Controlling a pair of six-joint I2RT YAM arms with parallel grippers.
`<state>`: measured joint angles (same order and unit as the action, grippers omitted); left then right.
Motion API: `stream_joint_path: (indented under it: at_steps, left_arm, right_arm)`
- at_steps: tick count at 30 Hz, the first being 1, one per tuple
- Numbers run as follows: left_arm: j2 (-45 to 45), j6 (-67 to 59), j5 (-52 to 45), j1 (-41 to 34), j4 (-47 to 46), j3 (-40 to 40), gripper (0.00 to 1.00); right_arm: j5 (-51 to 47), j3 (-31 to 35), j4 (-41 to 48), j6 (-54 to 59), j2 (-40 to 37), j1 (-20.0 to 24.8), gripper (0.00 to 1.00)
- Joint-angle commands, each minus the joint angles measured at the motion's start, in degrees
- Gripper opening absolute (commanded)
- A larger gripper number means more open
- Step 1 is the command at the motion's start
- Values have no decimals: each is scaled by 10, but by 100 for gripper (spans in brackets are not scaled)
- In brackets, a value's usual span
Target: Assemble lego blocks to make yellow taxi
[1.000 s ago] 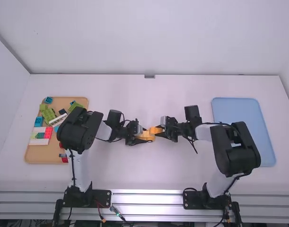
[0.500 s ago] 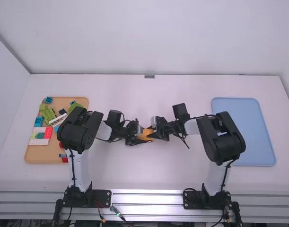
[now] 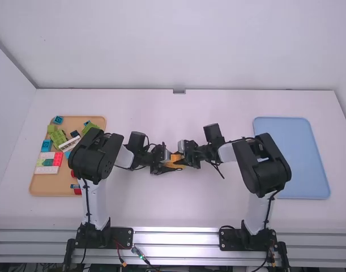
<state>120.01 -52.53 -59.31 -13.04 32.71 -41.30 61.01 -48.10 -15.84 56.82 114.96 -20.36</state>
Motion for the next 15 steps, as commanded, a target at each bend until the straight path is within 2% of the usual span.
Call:
stream_joint_path:
  at_steps: [1, 15]
  left_arm:
    - [17, -9, 2, -4, -1, 1, 62]
    - [17, -9, 2, -5, -1, 1, 63]
  right_arm:
    - [12, -10, -4, -26, 17, -2, 6]
    - [4, -9, 2, -26, 19, -7, 4]
